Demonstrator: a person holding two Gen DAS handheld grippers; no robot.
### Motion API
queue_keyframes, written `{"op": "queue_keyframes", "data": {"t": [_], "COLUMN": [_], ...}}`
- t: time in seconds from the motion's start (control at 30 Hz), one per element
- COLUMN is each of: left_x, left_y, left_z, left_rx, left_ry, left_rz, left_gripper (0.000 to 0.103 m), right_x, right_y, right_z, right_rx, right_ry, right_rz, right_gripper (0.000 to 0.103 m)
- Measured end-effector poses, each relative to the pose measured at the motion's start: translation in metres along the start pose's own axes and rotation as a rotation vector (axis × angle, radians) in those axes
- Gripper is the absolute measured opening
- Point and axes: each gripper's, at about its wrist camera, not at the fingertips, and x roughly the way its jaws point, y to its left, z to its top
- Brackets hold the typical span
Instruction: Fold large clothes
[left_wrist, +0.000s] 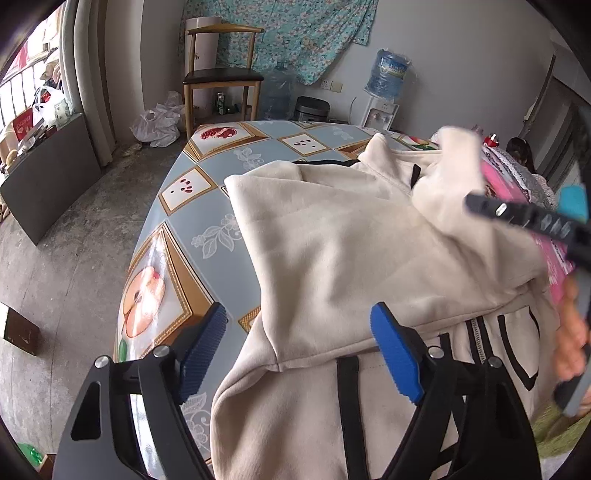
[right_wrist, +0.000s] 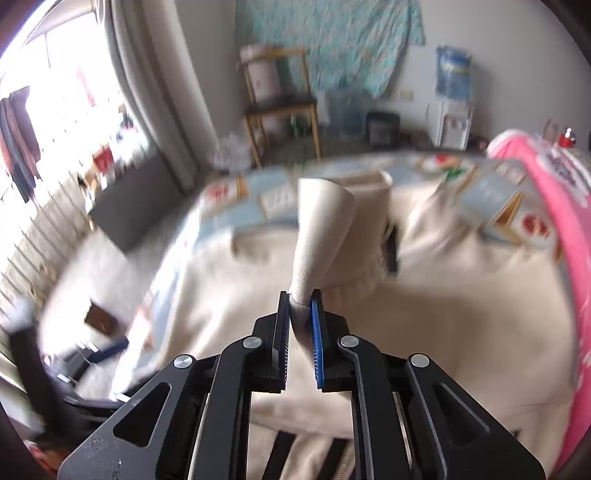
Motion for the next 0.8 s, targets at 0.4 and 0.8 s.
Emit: {"op": "queue_keyframes", "data": {"t": [0.4,0.8], "left_x": [0.021,0.098], "left_y": [0.001,-0.027], "left_z": [0.029,0.068], "left_rx": [-0.139,-0.182], "left_ry": [0.032,0.204], "left_rz": [-0.255,-0.215], "left_gripper": [0.065,0.044], "right_x": [-0.041,-0.072], "right_y": [-0.069,-0.167], "right_z": [-0.059,-0.125], "right_rx": [0.148,0.357], "right_ry": [0.017,0.004], "right_rz": [0.119,-0.027], "right_gripper": [0.063,0.063]}}
